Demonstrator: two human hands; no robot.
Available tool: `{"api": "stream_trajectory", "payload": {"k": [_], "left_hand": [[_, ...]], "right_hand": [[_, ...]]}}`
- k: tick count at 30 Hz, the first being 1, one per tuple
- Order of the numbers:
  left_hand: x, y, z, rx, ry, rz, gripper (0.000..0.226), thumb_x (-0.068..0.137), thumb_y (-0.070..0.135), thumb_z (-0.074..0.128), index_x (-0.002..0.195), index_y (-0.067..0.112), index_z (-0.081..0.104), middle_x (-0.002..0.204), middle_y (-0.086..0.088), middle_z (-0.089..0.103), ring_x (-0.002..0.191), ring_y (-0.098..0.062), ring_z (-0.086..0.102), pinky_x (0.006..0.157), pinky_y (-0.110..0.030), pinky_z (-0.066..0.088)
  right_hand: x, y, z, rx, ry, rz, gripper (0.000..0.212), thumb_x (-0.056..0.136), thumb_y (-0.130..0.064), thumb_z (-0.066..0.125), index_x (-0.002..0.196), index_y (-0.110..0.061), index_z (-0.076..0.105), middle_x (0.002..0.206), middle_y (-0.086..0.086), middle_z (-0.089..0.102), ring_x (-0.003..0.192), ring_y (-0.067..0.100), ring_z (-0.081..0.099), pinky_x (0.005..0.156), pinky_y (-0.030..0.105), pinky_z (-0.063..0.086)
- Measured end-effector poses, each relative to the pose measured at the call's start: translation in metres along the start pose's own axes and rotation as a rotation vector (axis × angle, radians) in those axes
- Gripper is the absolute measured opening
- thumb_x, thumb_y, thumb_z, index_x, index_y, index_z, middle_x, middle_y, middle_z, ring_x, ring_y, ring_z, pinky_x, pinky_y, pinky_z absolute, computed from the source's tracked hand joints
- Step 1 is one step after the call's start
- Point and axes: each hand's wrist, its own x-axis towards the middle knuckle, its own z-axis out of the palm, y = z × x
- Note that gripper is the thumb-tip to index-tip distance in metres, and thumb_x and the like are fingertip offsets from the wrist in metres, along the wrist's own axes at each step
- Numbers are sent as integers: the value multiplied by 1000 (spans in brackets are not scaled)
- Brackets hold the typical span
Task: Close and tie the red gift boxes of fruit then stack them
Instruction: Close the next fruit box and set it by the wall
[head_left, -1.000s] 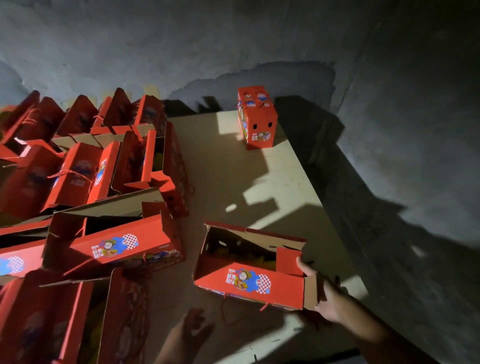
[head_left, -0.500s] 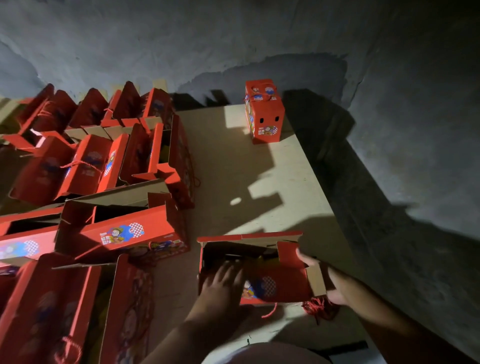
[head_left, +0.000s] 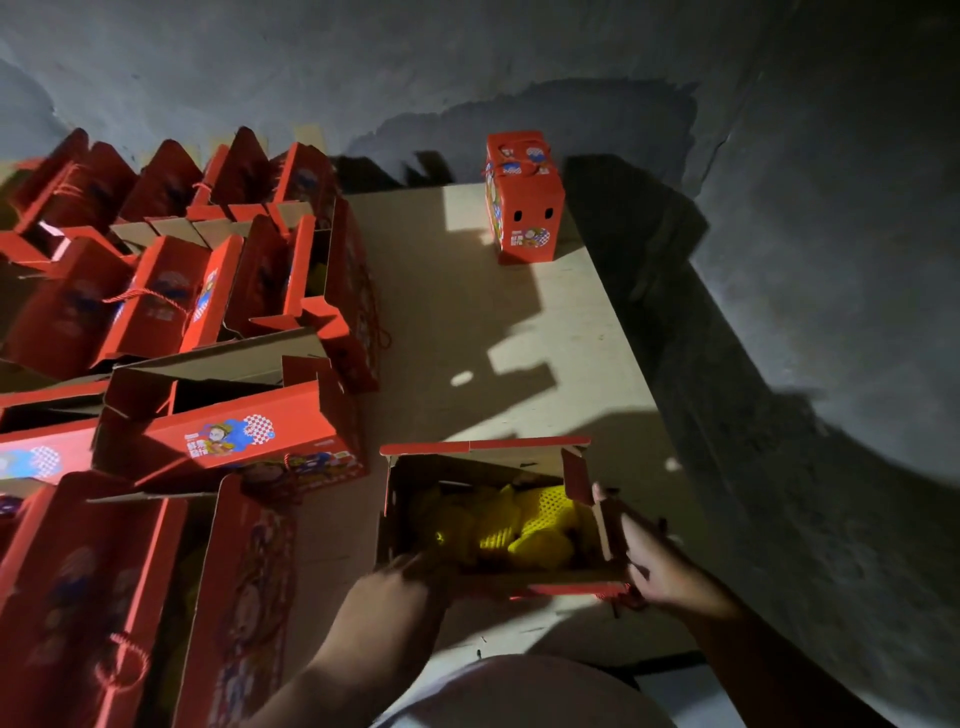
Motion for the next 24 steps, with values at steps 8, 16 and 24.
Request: {"api": "stream_trajectory", "payload": {"k": [8,16,24], "left_hand": [[-22,-4,0,45,-71,148,41,61,15,77,96,36,77,79,13,66,71,-10,68,49,-24,51],[-55,-10,-14,-269,244,-134,44,83,2,62,104,41,67,76,17,72,60,0,68,49,-16,51],[-59,-73,0,-381,100,-510,74,96,31,68,156,44,27,153,13,40,139,-13,42,108,-39,45]], "right_hand": [[34,14,26,58,166,-29,119,55,-110,34,146,-35,52,149,-1,54,140,29,46,121,53,29],[41,14,55,-34,235,-50,65,102,-53,53,158,-26,35,159,6,42,145,25,39,104,23,22],[39,11,56,-123,188,-126,87,87,-76,51,155,-22,41,150,7,54,136,29,52,114,43,40]]}}
